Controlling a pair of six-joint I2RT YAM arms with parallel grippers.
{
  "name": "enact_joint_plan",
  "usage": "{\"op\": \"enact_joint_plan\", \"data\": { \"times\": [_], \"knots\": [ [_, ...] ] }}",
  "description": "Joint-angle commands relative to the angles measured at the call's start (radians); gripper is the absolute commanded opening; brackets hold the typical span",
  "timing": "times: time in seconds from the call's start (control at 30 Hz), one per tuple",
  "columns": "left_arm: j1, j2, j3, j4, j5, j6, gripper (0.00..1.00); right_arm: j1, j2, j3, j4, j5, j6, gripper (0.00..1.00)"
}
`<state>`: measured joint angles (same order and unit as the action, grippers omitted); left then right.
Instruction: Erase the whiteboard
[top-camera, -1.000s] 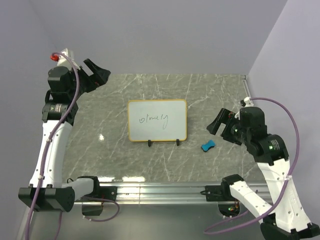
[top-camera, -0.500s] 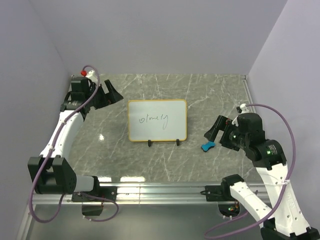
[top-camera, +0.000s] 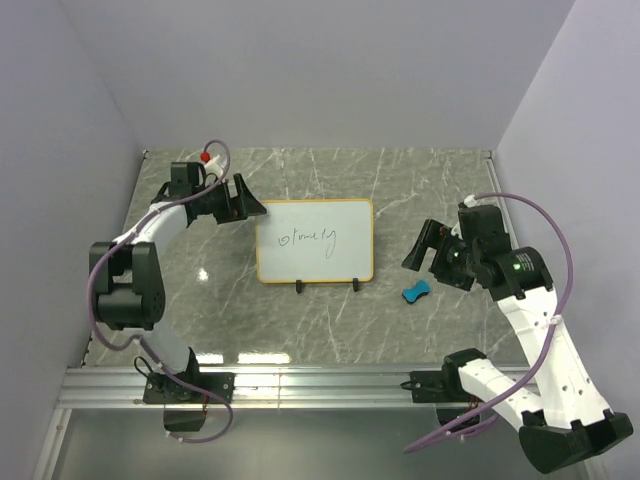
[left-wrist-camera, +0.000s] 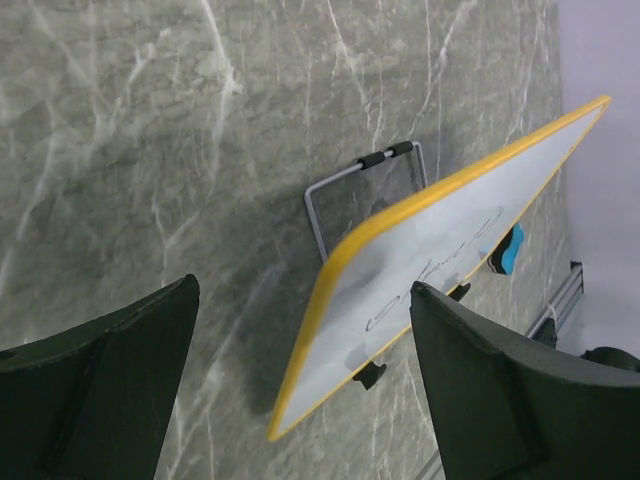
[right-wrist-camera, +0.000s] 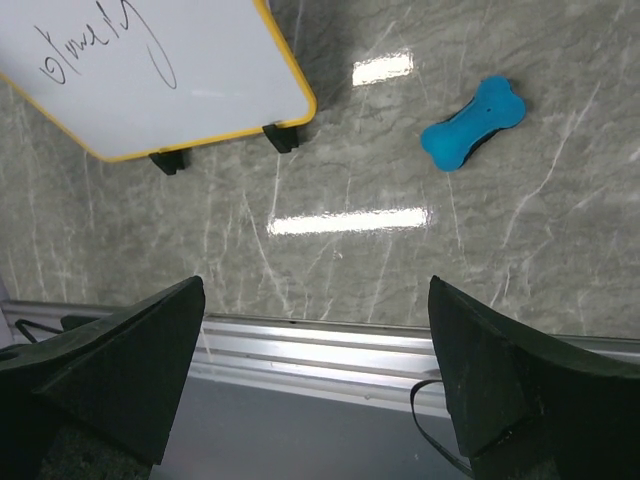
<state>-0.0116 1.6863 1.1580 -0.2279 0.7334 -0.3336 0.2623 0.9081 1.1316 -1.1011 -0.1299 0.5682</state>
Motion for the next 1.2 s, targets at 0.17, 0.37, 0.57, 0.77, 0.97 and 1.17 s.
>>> {"op": "enact_joint_plan", "data": {
  "times": [0.17,0.37,0.57,0.77,0.97,1.17],
  "knots": [
    [0.002,0.116,0.084,0.121,0.17,0.01,0.86,0.003,0.035,0.011,0.003,0.062,0.048,0.99],
    [-0.007,0.145,0.095,0.177,0.21,-0.045,0.7,0.0,0.084,-0.133,0.112,0.039,0.124,0.97],
    [-0.021,0.101,0.057,0.256,0.228,-0.114,0.65,0.0,0.216,-0.18,0.151,0.121,0.157,0.97],
    [-0.037,0.063,-0.006,0.254,0.235,-0.104,0.6,-0.005,0.308,-0.23,0.234,0.164,0.188,0.96],
    [-0.062,0.023,-0.08,0.254,0.224,-0.09,0.57,-0.008,0.397,-0.25,0.306,0.213,0.173,0.92],
    [-0.073,-0.013,-0.1,0.239,0.207,-0.087,0.54,-0.011,0.494,-0.274,0.389,0.223,0.165,0.75]
  ]
}}
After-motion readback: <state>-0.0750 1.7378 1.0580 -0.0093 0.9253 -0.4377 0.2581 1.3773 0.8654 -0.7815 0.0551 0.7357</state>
